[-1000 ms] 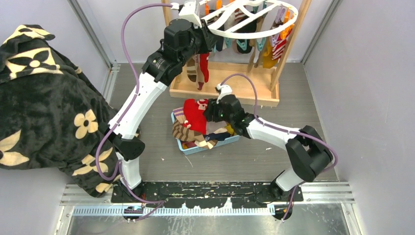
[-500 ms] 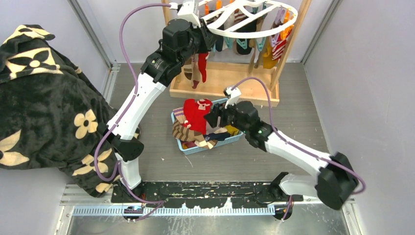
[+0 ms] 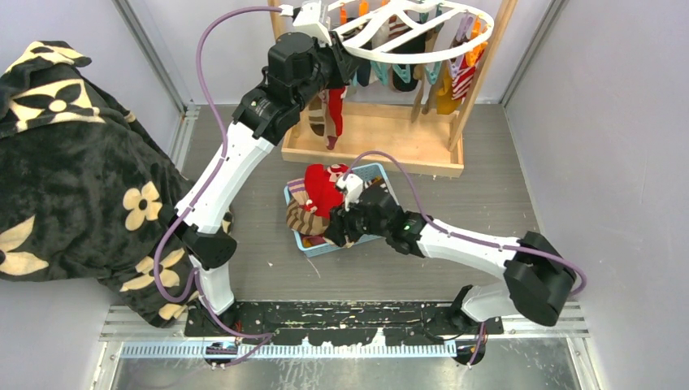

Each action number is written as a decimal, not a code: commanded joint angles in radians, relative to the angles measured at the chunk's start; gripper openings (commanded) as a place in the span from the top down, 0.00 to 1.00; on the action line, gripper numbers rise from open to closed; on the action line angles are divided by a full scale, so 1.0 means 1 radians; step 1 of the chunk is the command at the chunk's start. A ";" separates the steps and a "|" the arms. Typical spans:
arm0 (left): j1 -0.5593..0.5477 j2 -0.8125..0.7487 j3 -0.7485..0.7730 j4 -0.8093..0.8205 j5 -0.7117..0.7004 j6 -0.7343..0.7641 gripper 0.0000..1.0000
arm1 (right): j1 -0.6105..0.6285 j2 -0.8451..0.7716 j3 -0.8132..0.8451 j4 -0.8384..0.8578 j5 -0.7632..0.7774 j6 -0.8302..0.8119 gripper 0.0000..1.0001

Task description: Clip the socks to the hanger

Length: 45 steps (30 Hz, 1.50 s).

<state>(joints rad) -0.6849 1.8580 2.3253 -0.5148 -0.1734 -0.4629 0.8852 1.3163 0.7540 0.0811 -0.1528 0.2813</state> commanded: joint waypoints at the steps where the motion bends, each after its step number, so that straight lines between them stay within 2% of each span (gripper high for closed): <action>1: 0.005 -0.059 0.005 0.015 -0.012 0.018 0.90 | 0.047 0.053 0.077 0.073 -0.011 -0.055 0.39; 15: 0.005 -0.058 0.004 0.011 -0.012 0.012 0.90 | 0.112 0.226 0.215 0.087 0.056 -0.167 0.41; 19: 0.005 -0.059 0.008 0.008 -0.012 0.013 0.90 | 0.115 0.232 0.234 0.078 0.077 -0.180 0.49; 23: 0.004 -0.059 0.005 0.003 -0.013 0.013 0.90 | 0.115 0.195 0.228 0.082 0.125 -0.174 0.72; 24: 0.005 -0.060 0.005 0.002 -0.014 0.014 0.90 | 0.115 0.176 0.229 0.078 0.137 -0.171 0.74; 29: 0.005 -0.060 0.005 0.002 -0.012 0.011 0.90 | 0.115 0.077 0.237 0.074 0.183 -0.171 0.77; 34: 0.005 -0.062 0.005 0.003 -0.014 0.010 0.90 | 0.115 0.045 0.254 0.063 0.166 -0.138 0.75; 41: 0.005 -0.060 0.006 0.003 -0.012 0.007 0.90 | 0.110 -0.013 0.253 0.114 0.215 -0.076 0.82; 45: 0.005 -0.060 0.006 0.002 -0.012 0.006 0.90 | 0.049 -0.069 0.229 0.137 0.259 0.009 0.85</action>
<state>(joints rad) -0.6849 1.8580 2.3253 -0.5156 -0.1749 -0.4633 0.9836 1.3441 0.9741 0.1188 0.0414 0.1982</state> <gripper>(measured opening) 0.201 0.176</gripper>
